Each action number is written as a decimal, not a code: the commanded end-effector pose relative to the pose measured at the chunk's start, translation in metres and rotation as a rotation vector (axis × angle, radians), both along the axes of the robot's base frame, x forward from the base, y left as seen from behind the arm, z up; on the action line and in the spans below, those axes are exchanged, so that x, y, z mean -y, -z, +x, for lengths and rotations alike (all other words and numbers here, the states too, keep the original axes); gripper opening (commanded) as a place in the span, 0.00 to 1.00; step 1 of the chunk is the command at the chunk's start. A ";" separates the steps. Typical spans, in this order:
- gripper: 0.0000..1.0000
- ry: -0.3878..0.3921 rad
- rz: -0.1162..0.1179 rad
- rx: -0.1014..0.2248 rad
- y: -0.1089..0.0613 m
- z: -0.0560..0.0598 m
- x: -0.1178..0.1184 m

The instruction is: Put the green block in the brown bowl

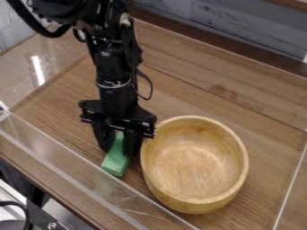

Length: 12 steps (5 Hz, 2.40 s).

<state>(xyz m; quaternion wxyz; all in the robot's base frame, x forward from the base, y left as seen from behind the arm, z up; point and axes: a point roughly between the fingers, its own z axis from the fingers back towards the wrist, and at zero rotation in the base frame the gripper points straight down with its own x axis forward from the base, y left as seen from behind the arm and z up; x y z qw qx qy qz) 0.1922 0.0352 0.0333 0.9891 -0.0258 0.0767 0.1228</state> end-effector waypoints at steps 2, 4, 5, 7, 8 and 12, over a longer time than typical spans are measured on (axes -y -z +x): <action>0.00 0.021 0.001 -0.004 -0.015 -0.001 0.001; 0.00 0.035 -0.007 -0.016 -0.029 -0.005 0.001; 0.00 0.036 -0.012 -0.018 -0.037 -0.007 0.001; 0.00 0.044 -0.026 -0.013 -0.058 -0.008 0.002; 0.00 0.054 -0.032 -0.004 -0.067 -0.007 0.006; 0.00 0.096 -0.060 0.020 -0.089 -0.006 0.025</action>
